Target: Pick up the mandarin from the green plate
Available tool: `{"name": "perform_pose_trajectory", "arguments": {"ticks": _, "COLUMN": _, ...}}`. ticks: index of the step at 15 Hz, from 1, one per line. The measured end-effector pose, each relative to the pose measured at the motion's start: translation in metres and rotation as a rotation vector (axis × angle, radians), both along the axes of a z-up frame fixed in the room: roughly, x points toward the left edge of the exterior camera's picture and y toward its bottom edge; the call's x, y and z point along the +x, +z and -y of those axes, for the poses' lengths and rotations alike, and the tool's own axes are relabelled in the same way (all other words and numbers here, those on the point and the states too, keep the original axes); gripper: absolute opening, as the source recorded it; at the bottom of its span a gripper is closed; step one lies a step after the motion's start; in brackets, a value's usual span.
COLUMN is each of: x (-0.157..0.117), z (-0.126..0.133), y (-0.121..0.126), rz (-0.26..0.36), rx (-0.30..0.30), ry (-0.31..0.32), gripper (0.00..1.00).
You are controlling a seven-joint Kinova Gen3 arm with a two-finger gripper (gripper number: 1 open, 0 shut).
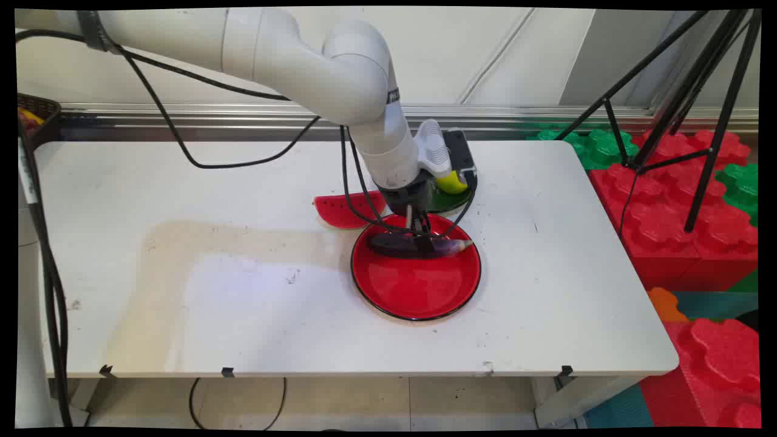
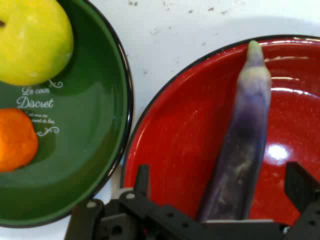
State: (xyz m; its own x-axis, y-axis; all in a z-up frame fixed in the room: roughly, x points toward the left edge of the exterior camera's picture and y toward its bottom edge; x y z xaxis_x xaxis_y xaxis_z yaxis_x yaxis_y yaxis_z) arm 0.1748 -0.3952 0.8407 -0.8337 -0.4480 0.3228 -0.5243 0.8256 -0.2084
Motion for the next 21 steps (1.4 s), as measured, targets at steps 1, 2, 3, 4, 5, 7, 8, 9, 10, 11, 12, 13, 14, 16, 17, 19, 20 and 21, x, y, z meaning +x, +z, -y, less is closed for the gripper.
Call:
{"name": "perform_pose_trajectory", "arguments": {"ticks": 1, "x": 0.001, "z": -0.002, "y": 0.004, "rz": -0.002, "rx": -0.005, "ry": -0.003, "gripper": 1.00}}
{"name": "perform_pose_trajectory", "arguments": {"ticks": 2, "x": 0.003, "z": -0.003, "y": 0.008, "rz": -0.004, "rx": -0.011, "ry": -0.008, "gripper": 1.00}}
{"name": "perform_pose_trajectory", "arguments": {"ticks": 3, "x": 0.005, "z": -0.005, "y": 0.014, "rz": -0.008, "rx": -0.018, "ry": -0.011, "gripper": 1.00}}
{"name": "perform_pose_trajectory", "arguments": {"ticks": 4, "x": 0.007, "z": -0.007, "y": 0.020, "rz": -0.013, "rx": -0.025, "ry": -0.013, "gripper": 1.00}}
{"name": "perform_pose_trajectory", "arguments": {"ticks": 5, "x": 0.010, "z": -0.010, "y": 0.028, "rz": -0.020, "rx": -0.034, "ry": -0.016, "gripper": 1.00}}
{"name": "perform_pose_trajectory", "arguments": {"ticks": 7, "x": 0.014, "z": -0.014, "y": 0.040, "rz": -0.030, "rx": -0.047, "ry": -0.018, "gripper": 1.00}}
{"name": "perform_pose_trajectory", "arguments": {"ticks": 8, "x": 0.017, "z": -0.017, "y": 0.048, "rz": -0.037, "rx": -0.055, "ry": -0.017, "gripper": 1.00}}
{"name": "perform_pose_trajectory", "arguments": {"ticks": 9, "x": 0.021, "z": -0.021, "y": 0.057, "rz": -0.047, "rx": -0.064, "ry": -0.013, "gripper": 1.00}}
{"name": "perform_pose_trajectory", "arguments": {"ticks": 10, "x": 0.026, "z": -0.024, "y": 0.067, "rz": -0.057, "rx": -0.073, "ry": -0.007, "gripper": 1.00}}
{"name": "perform_pose_trajectory", "arguments": {"ticks": 11, "x": 0.030, "z": -0.028, "y": 0.075, "rz": -0.066, "rx": -0.081, "ry": 0.001, "gripper": 1.00}}
{"name": "perform_pose_trajectory", "arguments": {"ticks": 12, "x": 0.033, "z": -0.030, "y": 0.081, "rz": -0.072, "rx": -0.086, "ry": 0.007, "gripper": 1.00}}
{"name": "perform_pose_trajectory", "arguments": {"ticks": 13, "x": 0.039, "z": -0.034, "y": 0.088, "rz": -0.081, "rx": -0.094, "ry": 0.016, "gripper": 1.00}}
{"name": "perform_pose_trajectory", "arguments": {"ticks": 14, "x": 0.042, "z": -0.037, "y": 0.094, "rz": -0.087, "rx": -0.099, "ry": 0.023, "gripper": 1.00}}
{"name": "perform_pose_trajectory", "arguments": {"ticks": 16, "x": 0.055, "z": -0.044, "y": 0.109, "rz": -0.108, "rx": -0.117, "ry": 0.046, "gripper": 1.00}}
{"name": "perform_pose_trajectory", "arguments": {"ticks": 17, "x": 0.061, "z": -0.048, "y": 0.116, "rz": -0.119, "rx": -0.127, "ry": 0.058, "gripper": 1.00}}
{"name": "perform_pose_trajectory", "arguments": {"ticks": 19, "x": 0.070, "z": -0.050, "y": 0.125, "rz": -0.132, "rx": -0.141, "ry": 0.077, "gripper": 1.00}}
{"name": "perform_pose_trajectory", "arguments": {"ticks": 20, "x": 0.075, "z": -0.051, "y": 0.129, "rz": -0.139, "rx": -0.150, "ry": 0.090, "gripper": 1.00}}
{"name": "perform_pose_trajectory", "arguments": {"ticks": 21, "x": 0.081, "z": -0.051, "y": 0.134, "rz": -0.146, "rx": -0.161, "ry": 0.108, "gripper": 1.00}}
